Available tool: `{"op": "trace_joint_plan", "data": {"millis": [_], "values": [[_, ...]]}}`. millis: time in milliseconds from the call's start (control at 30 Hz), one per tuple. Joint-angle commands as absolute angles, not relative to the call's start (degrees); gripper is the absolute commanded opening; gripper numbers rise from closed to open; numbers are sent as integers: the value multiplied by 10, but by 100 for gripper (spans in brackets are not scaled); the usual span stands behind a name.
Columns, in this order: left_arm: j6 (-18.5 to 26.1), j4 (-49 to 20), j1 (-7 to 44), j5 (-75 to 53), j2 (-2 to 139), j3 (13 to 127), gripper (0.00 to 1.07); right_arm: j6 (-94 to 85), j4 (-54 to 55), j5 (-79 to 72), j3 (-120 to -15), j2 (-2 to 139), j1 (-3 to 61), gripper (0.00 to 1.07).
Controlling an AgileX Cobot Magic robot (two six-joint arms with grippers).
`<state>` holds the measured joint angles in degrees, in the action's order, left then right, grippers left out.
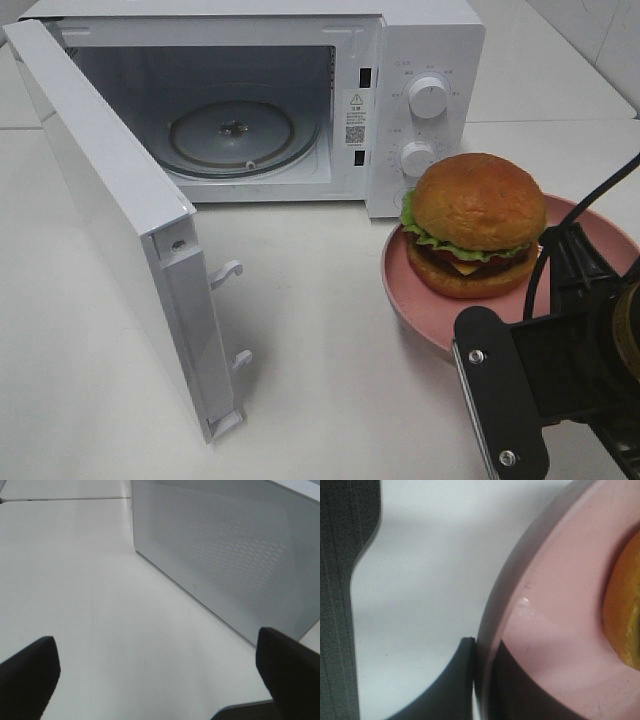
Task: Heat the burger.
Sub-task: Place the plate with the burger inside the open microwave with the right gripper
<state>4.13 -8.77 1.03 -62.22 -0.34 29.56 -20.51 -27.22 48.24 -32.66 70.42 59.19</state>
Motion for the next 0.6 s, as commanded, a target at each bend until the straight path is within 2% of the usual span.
{"op": "trace_joint_plan", "data": {"millis": [33,267,400,600], "values": [[42,-88,10,-614,-12,296,100,-245,-301,447,-329,697,594,0],[42,-88,10,-614,-12,296,100,-297,-294,409,-329,697,582,0],[42,-88,10,-614,-12,296,100,-406,-252,375,-329,699,508,0],[42,-88,10,-614,-12,296,100,-509,-206,330,-329,699,472,0]]}}
